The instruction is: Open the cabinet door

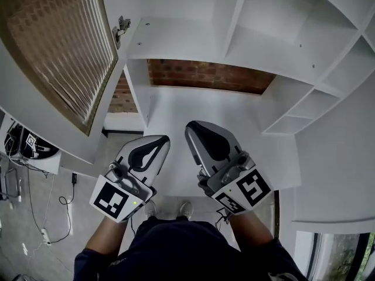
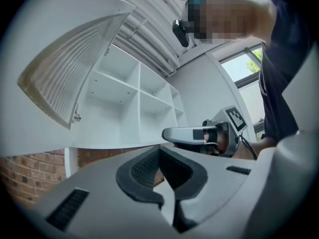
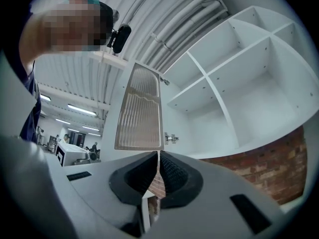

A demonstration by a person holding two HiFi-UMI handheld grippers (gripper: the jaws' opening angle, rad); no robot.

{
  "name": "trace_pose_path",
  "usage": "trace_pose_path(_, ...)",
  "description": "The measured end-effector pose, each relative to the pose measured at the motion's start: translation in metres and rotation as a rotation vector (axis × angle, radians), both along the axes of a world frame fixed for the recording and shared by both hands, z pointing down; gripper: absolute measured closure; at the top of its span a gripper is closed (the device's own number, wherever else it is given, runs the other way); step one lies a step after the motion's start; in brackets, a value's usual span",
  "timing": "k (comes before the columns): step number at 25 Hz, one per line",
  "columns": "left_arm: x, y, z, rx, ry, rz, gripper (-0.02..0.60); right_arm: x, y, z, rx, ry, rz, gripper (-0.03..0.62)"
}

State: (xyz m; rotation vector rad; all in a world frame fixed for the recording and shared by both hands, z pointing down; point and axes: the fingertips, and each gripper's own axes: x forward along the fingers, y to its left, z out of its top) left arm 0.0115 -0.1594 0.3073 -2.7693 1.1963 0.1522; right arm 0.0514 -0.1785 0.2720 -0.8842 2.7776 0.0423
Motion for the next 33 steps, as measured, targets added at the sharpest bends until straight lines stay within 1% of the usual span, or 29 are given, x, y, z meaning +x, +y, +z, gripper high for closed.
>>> trace_pose_path(2,0.005,-0.005,0.0,0.004,-0.009,0.019,0.577,0.004,-0.004,0.001,-0.002,0.001,0.012,0.559)
trace_pose_path(10,0.017,-0.022,-0.005,0.008,-0.001,0.069,0.577,0.016,-0.015,0.002,-0.003,0.006,0.059,0.563)
trace_pose_path(13,0.021,-0.026,-0.003,0.01,-0.014,0.09,0.577,0.018,-0.019,0.004,-0.01,0.006,0.071,0.563)
trace_pose_path(17,0.024,-0.032,-0.003,0.003,-0.002,0.101,0.577,0.02,-0.025,0.008,-0.021,0.009,0.085,0.563)
trace_pose_path(25,0.03,-0.037,0.0,-0.003,-0.002,0.131,0.577,0.023,-0.03,0.012,-0.032,0.017,0.106,0.563)
trace_pose_path(33,0.031,-0.043,0.001,-0.006,-0.011,0.14,0.577,0.024,-0.037,0.013,-0.033,0.02,0.11,0.564)
